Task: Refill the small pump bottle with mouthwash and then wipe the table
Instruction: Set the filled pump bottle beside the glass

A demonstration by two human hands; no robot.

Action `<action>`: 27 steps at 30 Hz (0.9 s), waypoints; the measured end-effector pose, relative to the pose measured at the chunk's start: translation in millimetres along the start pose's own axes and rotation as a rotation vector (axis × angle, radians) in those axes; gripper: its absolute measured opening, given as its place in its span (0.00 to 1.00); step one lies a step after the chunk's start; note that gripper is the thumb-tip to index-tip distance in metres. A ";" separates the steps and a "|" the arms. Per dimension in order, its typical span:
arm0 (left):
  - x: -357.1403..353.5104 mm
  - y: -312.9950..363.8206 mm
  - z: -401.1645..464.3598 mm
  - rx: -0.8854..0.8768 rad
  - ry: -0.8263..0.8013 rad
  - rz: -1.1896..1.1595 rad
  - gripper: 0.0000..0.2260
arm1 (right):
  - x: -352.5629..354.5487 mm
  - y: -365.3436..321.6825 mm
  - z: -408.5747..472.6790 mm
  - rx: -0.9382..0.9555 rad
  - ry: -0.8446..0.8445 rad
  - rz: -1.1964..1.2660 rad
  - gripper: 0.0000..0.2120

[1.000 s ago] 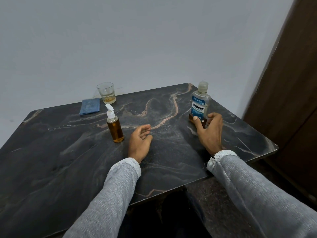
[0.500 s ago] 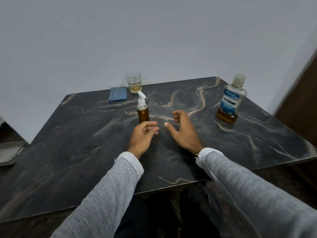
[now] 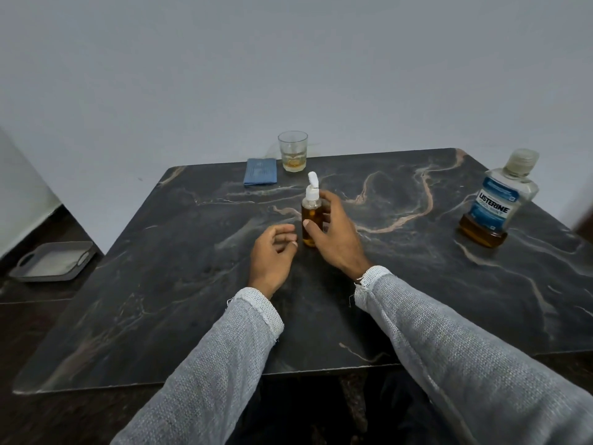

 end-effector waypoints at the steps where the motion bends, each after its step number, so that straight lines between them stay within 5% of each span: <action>1: -2.5 1.8 0.6 -0.020 -0.008 0.022 0.14 | 2.9 0.1 -0.7 0.003 0.040 -0.015 0.28; 10: -32.6 21.0 6.3 -0.131 -0.062 0.116 0.21 | 13.8 2.5 -9.2 0.018 0.141 -0.108 0.22; 17: -46.0 22.2 13.0 -0.172 -0.251 0.108 0.18 | 16.9 -9.9 -11.6 0.165 -0.017 -0.035 0.43; 24: -49.3 14.4 24.1 -0.115 -0.468 0.102 0.19 | 25.0 -20.8 -6.1 0.305 -0.005 -0.153 0.43; 27: -34.2 14.7 48.3 -0.107 -0.396 0.164 0.20 | 36.9 -16.8 8.7 0.296 0.019 -0.151 0.44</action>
Point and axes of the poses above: each hand's wrist, its own z-axis towards the middle knuckle, its own x-axis out of the back of the hand, y = z × x, the point moved 9 cm from there along z, towards the middle knuckle, and after that the axes turned 6 degrees about -x, right-handed, at the moved point
